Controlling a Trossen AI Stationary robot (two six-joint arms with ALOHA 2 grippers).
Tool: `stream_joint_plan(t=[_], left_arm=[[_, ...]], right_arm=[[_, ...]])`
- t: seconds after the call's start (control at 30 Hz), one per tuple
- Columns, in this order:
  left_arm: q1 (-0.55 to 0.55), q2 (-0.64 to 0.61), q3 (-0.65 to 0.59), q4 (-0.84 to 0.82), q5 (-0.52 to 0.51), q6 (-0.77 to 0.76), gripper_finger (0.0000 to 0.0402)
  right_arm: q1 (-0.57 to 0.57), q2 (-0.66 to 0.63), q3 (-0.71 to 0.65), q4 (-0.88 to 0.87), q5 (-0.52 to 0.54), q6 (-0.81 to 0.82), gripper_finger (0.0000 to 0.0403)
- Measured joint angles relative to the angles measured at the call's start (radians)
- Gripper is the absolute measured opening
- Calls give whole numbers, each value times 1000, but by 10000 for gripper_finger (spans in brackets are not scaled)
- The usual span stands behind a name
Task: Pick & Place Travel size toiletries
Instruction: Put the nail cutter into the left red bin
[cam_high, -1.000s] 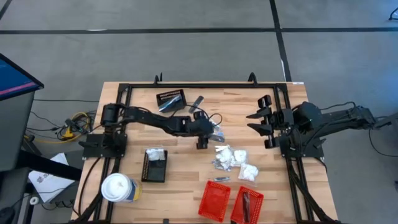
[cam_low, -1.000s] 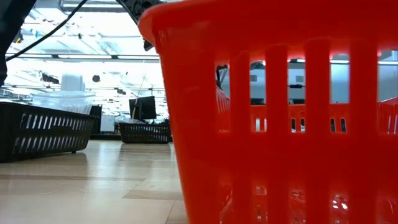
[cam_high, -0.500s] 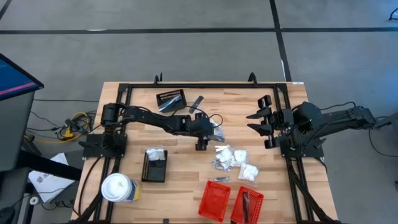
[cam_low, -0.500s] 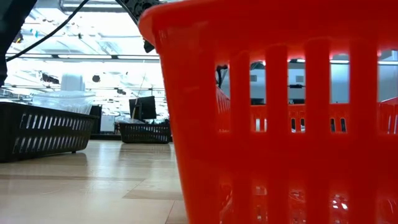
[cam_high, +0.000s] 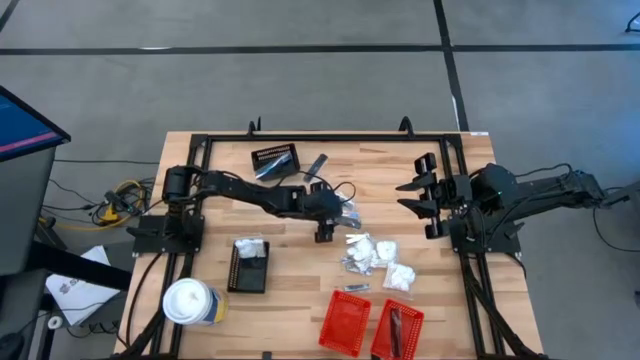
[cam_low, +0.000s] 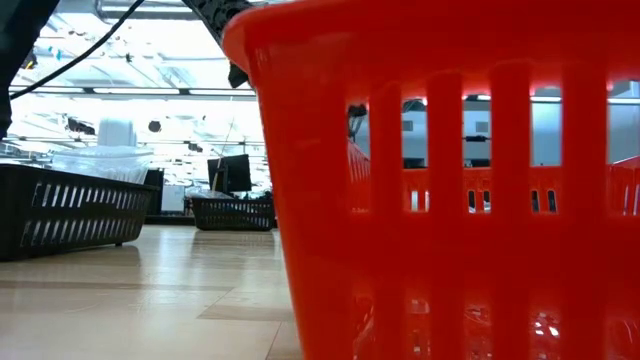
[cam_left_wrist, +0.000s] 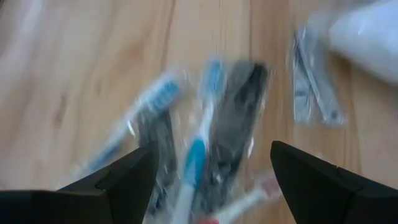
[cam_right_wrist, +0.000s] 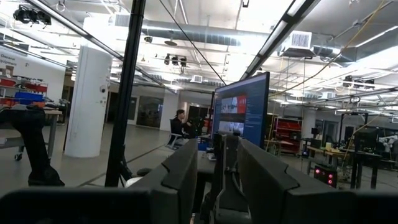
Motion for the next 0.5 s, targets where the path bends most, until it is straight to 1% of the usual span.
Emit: stream_joint_plan(t=[0.07,0.2,0.5], left_arm=[[-7,1,-17,-4,9,-7,301],[-15,1,-39,9,67,-31,301],[-18,1,-39,41,71,-29,301]], right_arm=[[0,0,0,-1,0,-1,108],[-1,0,0,-1,0,-1,108],[-1,0,0,-1,0,-1,108]])
